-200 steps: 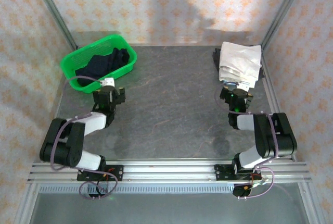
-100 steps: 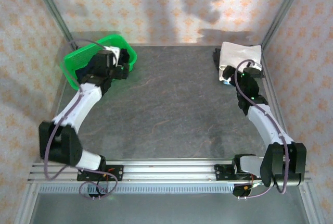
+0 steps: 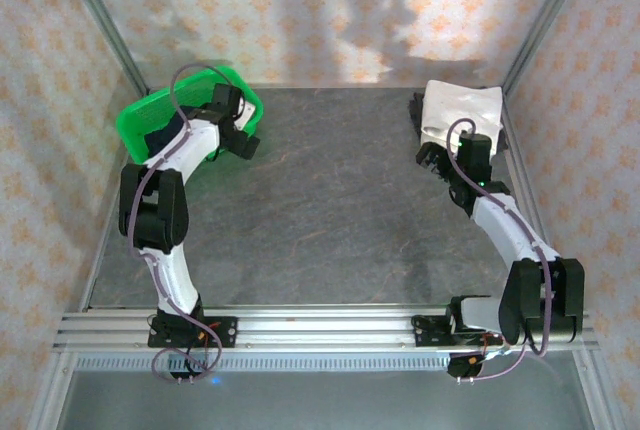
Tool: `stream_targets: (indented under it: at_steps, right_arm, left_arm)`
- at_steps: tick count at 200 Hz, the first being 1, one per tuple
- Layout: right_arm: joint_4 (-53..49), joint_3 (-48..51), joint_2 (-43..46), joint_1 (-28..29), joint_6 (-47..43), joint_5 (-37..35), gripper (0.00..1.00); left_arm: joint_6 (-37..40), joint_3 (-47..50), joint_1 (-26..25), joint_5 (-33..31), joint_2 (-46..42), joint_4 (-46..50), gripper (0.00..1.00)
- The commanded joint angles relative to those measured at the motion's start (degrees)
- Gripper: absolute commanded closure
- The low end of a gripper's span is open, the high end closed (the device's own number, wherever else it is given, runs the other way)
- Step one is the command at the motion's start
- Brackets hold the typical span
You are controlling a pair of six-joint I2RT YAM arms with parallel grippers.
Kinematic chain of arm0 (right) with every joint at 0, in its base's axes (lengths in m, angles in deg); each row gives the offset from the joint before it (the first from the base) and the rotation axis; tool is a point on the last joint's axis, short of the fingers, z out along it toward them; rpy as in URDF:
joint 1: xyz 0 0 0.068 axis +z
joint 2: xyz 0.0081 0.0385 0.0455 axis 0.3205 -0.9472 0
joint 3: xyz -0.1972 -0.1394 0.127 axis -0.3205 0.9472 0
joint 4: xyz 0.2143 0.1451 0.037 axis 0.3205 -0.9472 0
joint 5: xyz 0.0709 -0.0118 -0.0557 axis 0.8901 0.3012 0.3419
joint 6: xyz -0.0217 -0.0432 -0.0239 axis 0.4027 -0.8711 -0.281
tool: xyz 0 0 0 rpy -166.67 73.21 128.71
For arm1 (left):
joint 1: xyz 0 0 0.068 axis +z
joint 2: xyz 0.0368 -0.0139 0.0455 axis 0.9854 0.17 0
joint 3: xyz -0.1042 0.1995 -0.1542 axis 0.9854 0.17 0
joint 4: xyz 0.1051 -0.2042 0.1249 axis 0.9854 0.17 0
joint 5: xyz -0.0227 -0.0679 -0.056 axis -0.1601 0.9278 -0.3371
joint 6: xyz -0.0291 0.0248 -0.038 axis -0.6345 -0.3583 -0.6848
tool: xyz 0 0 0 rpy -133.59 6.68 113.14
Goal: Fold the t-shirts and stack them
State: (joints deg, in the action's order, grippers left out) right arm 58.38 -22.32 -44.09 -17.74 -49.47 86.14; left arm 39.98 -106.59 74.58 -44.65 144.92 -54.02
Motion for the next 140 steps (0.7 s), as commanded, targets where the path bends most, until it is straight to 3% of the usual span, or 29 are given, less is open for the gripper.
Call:
stream_targets:
  at_steps: [1, 37, 86, 113, 126, 140]
  right_arm:
    - [-0.9, -0.5, -0.6, -0.1, -1.5, 0.3, 0.01]
    - [-0.4, -0.5, -2.1, -0.1, -1.7, -0.3, 0.01]
    - [-2.5, -1.8, -4.8, -0.2, -1.8, -0.8, 0.01]
    - [-2.7, -2.0, -5.3, -0.2, -1.7, -1.0, 0.01]
    - [-3.0, -2.2, -5.6, -0.2, -1.5, -1.0, 0.01]
    - [-3.1, -2.4, -5.9, -0.2, -1.5, -1.1, 0.01]
  left_arm:
    - [2.1, -1.7, 0.4, -0.4, -0.2, 4.9, 0.00]
    - [3.4, -3.2, 1.3, -2.7, 2.1, 4.3, 0.01]
    - [2.6, -8.0, 3.1, -2.4, 8.8, 7.9, 0.15]
    - [-0.5, -8.7, 3.2, -2.0, 9.3, 10.2, 0.32]
    - [-2.8, -9.3, 3.1, -1.7, 9.0, 11.5, 0.47]
    - [-4.8, -10.5, 3.2, -0.9, 9.2, 12.9, 0.53]
